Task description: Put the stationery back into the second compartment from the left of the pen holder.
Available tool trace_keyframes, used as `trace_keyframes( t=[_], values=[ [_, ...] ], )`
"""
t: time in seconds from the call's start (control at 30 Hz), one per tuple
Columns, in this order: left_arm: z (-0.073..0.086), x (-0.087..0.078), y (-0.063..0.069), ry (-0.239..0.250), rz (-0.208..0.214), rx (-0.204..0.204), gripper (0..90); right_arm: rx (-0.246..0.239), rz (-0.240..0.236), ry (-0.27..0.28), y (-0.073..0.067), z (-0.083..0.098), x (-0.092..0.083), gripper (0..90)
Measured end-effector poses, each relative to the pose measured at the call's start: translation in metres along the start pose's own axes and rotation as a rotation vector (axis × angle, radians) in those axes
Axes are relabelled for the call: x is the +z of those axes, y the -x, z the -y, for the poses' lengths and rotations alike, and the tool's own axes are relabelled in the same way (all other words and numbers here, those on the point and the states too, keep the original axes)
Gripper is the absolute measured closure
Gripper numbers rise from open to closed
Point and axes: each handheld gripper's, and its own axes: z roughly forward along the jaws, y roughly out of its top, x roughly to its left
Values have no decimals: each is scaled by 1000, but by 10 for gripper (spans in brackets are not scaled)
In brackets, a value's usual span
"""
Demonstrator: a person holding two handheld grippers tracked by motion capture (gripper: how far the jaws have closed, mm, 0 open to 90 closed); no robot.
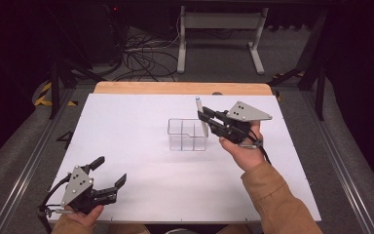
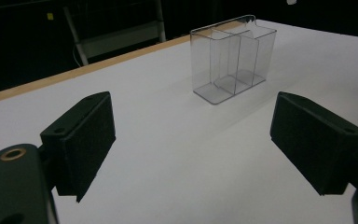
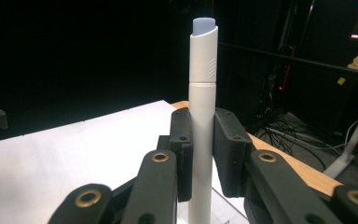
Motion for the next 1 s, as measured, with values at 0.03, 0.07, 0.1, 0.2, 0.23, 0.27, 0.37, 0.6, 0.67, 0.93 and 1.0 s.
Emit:
trace_keyframes(
  t=[0.03, 0.07, 0.1, 0.2, 0.23, 0.27, 0.37, 0.6, 0.67, 0.93, 1.0],
  values=[
    [0, 0, 0, 0, 0, -1, 148, -2, -4, 4, 0, 0, 2, 786],
    [0, 0, 0, 0, 2, -3, 148, -3, -3, 8, 0, 1, 3, 785],
    [0, 0, 0, 1, 1, -4, 148, -11, -3, 13, 0, 1, 6, 786],
    [0, 0, 0, -2, 3, -4, 148, -17, -10, 27, 1, 2, 11, 785],
    [0, 0, 0, -2, 3, -3, 149, -23, -8, 30, 1, 3, 13, 785],
    [0, 0, 0, -1, 3, -3, 149, -25, -8, 36, 1, 3, 15, 785],
    [0, 0, 0, -2, 4, -3, 149, -27, -7, 46, 2, 6, 23, 785],
    [0, 0, 0, -2, 4, -3, 149, -33, -11, 56, 4, 12, 37, 784],
    [1, 0, 0, -3, 4, -10, 148, -37, -14, 54, 4, 14, 41, 784],
    [1, 0, -1, -3, 5, -3, 149, -14, -23, 64, 5, 21, 55, 784],
    [1, 1, -1, -1, 5, -4, 149, -5, -22, 61, 7, 23, 58, 784]
  ],
)
